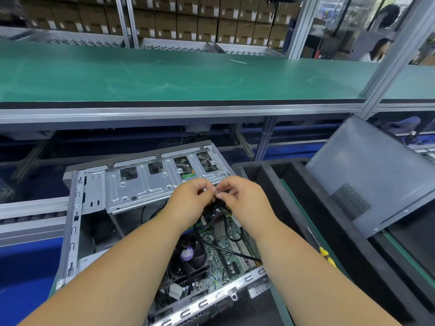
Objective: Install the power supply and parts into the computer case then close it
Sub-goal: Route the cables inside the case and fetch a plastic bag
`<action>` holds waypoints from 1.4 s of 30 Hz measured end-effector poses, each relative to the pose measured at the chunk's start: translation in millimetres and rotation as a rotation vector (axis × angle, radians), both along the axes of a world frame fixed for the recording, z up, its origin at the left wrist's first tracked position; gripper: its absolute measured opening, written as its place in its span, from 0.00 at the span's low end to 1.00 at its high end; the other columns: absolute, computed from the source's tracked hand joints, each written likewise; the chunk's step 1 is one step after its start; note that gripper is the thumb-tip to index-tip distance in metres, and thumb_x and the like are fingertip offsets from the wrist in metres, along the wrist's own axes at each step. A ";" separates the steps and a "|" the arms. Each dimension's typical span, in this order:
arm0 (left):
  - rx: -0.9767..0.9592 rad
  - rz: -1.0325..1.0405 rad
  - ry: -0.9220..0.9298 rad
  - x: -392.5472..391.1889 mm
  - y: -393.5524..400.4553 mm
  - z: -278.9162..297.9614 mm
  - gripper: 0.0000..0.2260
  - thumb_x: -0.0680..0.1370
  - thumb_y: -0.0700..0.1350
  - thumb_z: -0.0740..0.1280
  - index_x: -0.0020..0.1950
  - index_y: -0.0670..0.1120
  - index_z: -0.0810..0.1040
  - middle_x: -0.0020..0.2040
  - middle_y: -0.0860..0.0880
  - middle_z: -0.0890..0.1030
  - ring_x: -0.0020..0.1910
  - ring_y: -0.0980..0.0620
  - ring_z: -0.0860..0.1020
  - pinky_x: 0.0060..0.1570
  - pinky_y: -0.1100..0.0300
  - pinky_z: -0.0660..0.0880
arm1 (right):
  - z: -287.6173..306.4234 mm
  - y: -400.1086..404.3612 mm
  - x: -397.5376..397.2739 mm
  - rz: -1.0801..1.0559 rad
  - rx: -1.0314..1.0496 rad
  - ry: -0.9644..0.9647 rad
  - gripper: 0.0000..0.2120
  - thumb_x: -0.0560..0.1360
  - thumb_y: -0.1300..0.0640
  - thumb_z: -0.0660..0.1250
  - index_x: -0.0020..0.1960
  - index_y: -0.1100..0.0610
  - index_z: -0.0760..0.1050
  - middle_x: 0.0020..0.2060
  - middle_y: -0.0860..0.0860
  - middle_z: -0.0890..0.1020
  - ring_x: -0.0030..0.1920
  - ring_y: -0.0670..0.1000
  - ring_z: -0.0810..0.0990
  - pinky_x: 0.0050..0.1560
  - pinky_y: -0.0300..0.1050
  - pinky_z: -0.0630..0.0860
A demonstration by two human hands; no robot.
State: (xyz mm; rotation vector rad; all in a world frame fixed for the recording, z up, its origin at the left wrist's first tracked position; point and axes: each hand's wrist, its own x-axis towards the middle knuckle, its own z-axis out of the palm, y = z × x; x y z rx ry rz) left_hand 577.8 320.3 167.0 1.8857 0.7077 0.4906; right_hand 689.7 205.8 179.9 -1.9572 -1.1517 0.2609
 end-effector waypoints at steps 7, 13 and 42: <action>-0.057 -0.029 -0.087 -0.8 2.6 -3.0 0.06 0.79 0.43 0.67 0.46 0.53 0.82 0.40 0.52 0.83 0.37 0.61 0.77 0.41 0.68 0.73 | 2.0 -0.8 -0.6 -0.097 0.027 0.085 0.05 0.74 0.61 0.71 0.42 0.51 0.79 0.37 0.45 0.80 0.39 0.41 0.76 0.41 0.33 0.73; 0.136 -0.039 -0.050 -2.1 1.3 -2.5 0.10 0.80 0.42 0.65 0.47 0.54 0.84 0.43 0.56 0.79 0.43 0.64 0.76 0.43 0.77 0.67 | 2.3 -2.8 1.2 -0.125 0.073 0.108 0.07 0.74 0.60 0.71 0.41 0.49 0.79 0.35 0.41 0.80 0.38 0.38 0.76 0.39 0.26 0.69; 0.184 -0.073 -0.091 -2.4 0.5 -5.7 0.09 0.78 0.40 0.68 0.43 0.54 0.78 0.39 0.55 0.80 0.39 0.59 0.78 0.42 0.68 0.74 | -1.2 -1.0 -0.6 -0.039 0.019 0.016 0.05 0.75 0.58 0.70 0.44 0.49 0.79 0.40 0.44 0.80 0.41 0.42 0.78 0.42 0.34 0.73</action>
